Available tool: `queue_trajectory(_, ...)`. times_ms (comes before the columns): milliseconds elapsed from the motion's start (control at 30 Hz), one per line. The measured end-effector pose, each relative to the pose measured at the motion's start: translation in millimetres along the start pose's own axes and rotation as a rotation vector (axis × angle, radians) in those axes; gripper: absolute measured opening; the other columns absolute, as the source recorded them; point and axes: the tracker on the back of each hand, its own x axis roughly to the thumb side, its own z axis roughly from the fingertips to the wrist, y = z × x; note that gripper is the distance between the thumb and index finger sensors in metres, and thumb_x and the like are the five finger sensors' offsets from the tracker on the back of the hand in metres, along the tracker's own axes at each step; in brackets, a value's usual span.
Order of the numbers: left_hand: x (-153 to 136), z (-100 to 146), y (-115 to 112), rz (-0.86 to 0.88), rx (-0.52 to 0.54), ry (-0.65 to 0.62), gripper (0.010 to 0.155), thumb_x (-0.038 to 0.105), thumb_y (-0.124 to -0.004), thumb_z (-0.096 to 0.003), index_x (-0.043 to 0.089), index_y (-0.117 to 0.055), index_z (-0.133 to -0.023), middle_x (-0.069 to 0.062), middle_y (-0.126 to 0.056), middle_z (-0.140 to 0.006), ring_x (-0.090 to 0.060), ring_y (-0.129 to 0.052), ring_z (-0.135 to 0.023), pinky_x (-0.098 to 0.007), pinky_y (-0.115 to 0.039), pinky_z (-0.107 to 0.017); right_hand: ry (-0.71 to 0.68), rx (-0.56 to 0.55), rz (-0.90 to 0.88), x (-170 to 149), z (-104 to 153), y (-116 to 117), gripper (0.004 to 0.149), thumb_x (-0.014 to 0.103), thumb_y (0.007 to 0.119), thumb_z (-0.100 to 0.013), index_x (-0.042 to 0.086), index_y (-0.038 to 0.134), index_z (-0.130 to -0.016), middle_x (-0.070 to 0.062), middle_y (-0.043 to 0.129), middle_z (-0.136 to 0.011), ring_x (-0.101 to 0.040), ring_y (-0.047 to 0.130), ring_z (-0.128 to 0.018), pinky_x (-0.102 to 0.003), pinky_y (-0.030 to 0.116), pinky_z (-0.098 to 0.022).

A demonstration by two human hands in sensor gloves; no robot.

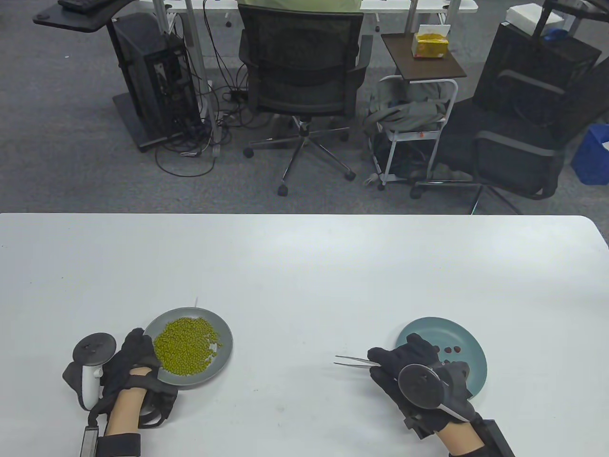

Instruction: Pick cranberries with tweezers into plate

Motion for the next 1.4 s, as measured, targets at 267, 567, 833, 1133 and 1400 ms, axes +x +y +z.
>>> queue_trajectory(267, 15, 9, 12, -0.292, 0.084, -0.040, 0.057, 0.045, -0.065, -0.0512, 0.024, -0.050, -0.102, -0.005, -0.070, -0.092, -0.025, -0.096, -0.059, -0.041, -0.085, -0.038, -0.012, 0.016, -0.001, 3, 0, 2, 0.047, 0.054, 0.076, -0.034, 0.034, 0.082, -0.077, 0.022, 0.092, -0.053, -0.010, 0.094, -0.063, -0.047, 0.055, -0.074)
queue_trajectory(567, 89, 77, -23, -0.449, 0.245, -0.583, 0.062, 0.056, -0.067, -0.0482, 0.033, -0.050, -0.103, 0.002, -0.061, -0.104, -0.034, -0.069, -0.098, -0.056, -0.063, -0.070, -0.031, 0.033, 0.006, 8, -1, 7, 0.048, 0.054, 0.076, -0.034, 0.035, 0.082, -0.077, 0.022, 0.092, -0.054, -0.010, 0.094, -0.063, -0.047, 0.056, -0.074)
queue_trajectory(833, 125, 157, -122, -0.686, -0.001, -0.983, 0.077, 0.069, -0.064, -0.0432, 0.039, -0.035, -0.108, 0.005, -0.044, -0.113, -0.034, -0.040, -0.112, -0.064, -0.037, -0.078, -0.031, 0.048, 0.007, 10, 0, 8, 0.047, 0.055, 0.076, -0.034, 0.035, 0.082, -0.077, 0.022, 0.093, -0.054, -0.010, 0.094, -0.063, -0.047, 0.056, -0.074)
queue_trajectory(1133, 122, 152, -140, -0.706, -0.073, -0.978, 0.081, 0.069, -0.065, -0.0428, 0.037, -0.029, -0.108, 0.004, -0.038, -0.113, -0.034, -0.030, -0.112, -0.063, -0.029, -0.078, -0.039, 0.072, 0.018, 13, -1, 11, 0.047, 0.055, 0.075, -0.034, 0.035, 0.082, -0.077, 0.022, 0.093, -0.055, -0.010, 0.094, -0.064, -0.047, 0.056, -0.074)
queue_trajectory(1400, 122, 149, -133, -0.689, -0.083, -0.965, 0.081, 0.069, -0.065, -0.0429, 0.037, -0.029, -0.108, 0.003, -0.039, -0.113, -0.034, -0.029, -0.112, -0.063, -0.029, -0.078, -0.129, 0.075, 0.156, 44, -16, 12, 0.047, 0.052, 0.073, -0.036, 0.035, 0.080, -0.079, 0.022, 0.092, -0.057, -0.011, 0.093, -0.066, -0.047, 0.055, -0.074)
